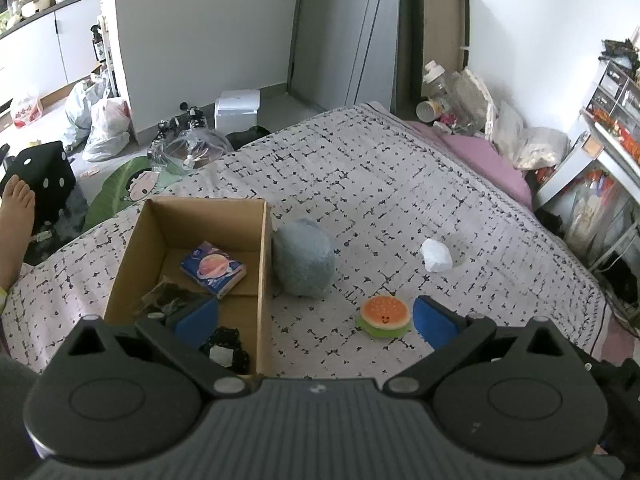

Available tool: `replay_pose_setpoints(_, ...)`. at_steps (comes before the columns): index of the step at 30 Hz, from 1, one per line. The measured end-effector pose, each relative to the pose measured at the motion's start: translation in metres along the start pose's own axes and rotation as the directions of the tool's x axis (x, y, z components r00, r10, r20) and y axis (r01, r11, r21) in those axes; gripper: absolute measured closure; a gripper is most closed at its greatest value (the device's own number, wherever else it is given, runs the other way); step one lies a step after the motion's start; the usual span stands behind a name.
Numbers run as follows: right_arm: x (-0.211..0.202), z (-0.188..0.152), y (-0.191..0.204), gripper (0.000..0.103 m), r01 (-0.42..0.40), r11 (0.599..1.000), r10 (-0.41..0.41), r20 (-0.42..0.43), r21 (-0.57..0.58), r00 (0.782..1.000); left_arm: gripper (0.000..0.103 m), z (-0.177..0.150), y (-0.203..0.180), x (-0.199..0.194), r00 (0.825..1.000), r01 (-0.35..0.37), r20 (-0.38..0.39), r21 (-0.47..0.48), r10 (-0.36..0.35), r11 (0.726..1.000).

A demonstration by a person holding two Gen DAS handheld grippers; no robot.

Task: Organize soft objects
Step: 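Move left tool to burger plush while right moves to white crumpled bag, then close left tool on the burger plush and lift it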

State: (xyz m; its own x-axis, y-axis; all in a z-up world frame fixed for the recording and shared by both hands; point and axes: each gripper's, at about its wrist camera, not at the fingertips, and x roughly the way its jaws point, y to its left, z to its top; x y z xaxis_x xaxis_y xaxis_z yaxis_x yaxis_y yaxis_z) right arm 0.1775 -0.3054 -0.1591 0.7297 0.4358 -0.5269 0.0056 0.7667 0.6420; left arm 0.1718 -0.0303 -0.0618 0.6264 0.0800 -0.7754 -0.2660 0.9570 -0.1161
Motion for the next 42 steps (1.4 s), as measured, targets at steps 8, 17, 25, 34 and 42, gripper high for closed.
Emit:
replay_pose_setpoints(8, 0.022, 0.002, -0.017, 0.006, -0.032, 0.995, 0.036, -0.041, 0.091, 0.999, 0.001, 0.004, -0.005, 0.024, 0.999, -0.011, -0.03, 0.001, 0.011, 1.0)
replay_pose_setpoints(17, 0.054, 0.007, -0.022, 0.021, -0.005, 0.992, 0.015, -0.079, 0.125, 0.997, 0.003, 0.005, -0.018, 0.051, 0.997, 0.05, -0.064, -0.009, -0.05, 0.999)
replay_pose_setpoints(25, 0.076, 0.015, -0.034, 0.024, 0.02, 0.989, -0.005, -0.097, 0.149, 0.995, 0.004, -0.002, -0.033, 0.085, 0.989, 0.077, -0.12, -0.052, -0.082, 0.996)
replay_pose_setpoints(34, 0.093, 0.026, -0.051, 0.027, 0.054, 0.982, -0.039, -0.089, 0.183, 0.995, 0.008, -0.013, -0.051, 0.128, 0.978, 0.082, -0.187, -0.075, -0.094, 0.994)
replay_pose_setpoints(42, 0.112, 0.033, -0.058, 0.029, 0.073, 0.983, -0.055, -0.113, 0.166, 0.992, 0.011, -0.02, -0.061, 0.161, 0.968, 0.069, -0.235, -0.085, -0.087, 0.994)
